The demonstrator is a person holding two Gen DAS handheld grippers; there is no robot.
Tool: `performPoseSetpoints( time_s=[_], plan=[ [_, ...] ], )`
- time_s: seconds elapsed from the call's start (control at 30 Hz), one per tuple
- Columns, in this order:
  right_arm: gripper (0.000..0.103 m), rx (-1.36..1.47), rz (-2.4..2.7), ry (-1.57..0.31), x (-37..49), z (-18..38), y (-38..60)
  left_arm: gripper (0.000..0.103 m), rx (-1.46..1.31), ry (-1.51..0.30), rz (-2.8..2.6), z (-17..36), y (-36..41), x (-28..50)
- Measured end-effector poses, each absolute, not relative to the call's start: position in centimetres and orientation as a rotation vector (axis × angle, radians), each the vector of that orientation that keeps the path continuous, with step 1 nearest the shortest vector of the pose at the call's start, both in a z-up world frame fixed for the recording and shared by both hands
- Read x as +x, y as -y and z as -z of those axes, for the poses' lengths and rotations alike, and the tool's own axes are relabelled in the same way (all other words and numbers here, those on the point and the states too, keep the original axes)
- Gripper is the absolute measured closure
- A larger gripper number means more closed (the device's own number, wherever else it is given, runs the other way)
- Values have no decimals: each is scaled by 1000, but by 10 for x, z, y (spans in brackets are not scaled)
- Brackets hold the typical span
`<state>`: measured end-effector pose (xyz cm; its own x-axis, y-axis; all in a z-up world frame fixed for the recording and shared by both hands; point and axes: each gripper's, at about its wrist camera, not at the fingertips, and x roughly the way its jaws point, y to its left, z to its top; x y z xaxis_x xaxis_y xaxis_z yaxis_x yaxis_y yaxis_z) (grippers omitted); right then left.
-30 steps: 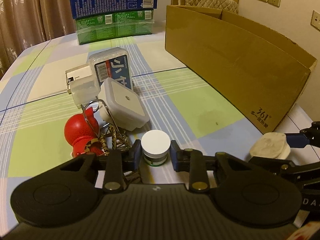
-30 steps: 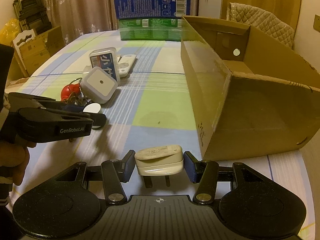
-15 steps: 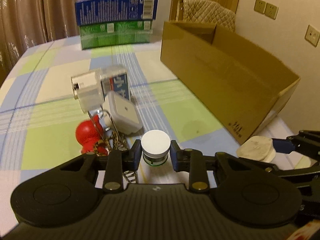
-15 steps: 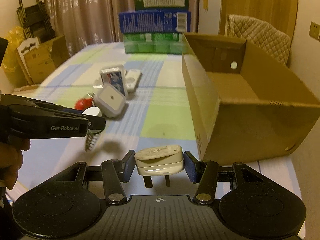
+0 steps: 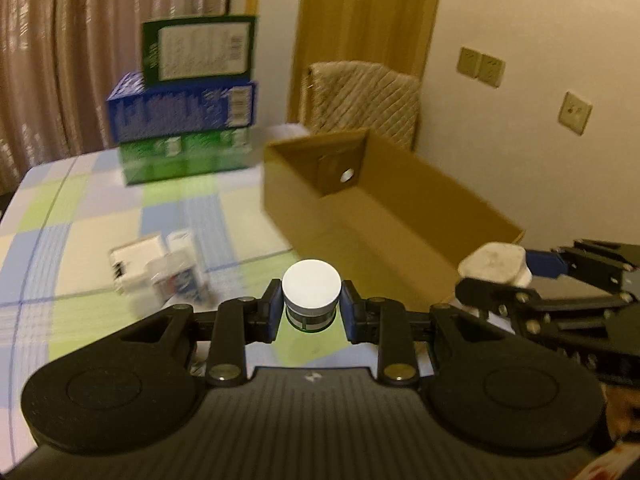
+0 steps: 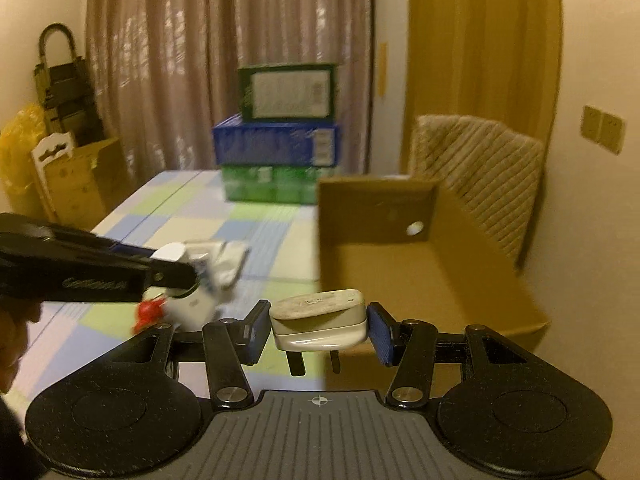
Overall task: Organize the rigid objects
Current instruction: 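Carry the jar into the cardboard box and open the left gripper while the right carries the plug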
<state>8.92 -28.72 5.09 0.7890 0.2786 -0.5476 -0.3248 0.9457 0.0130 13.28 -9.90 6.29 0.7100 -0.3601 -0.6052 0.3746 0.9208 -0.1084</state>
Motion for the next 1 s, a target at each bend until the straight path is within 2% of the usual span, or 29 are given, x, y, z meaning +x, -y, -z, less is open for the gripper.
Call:
performPoseSetpoints(
  time_s=[0.17,0.43,1.0],
  plan=[
    [54,-72,-259,-565,122,-61,327,78,31,-656,467,-69,142,151],
    [54,-31,-205,-619,162,-42,368,78,72,-687,522,-51,200,178],
    [54,13,-212,-663,176,-23,384,77,115,-732,521,-26,220,187]
  ],
)
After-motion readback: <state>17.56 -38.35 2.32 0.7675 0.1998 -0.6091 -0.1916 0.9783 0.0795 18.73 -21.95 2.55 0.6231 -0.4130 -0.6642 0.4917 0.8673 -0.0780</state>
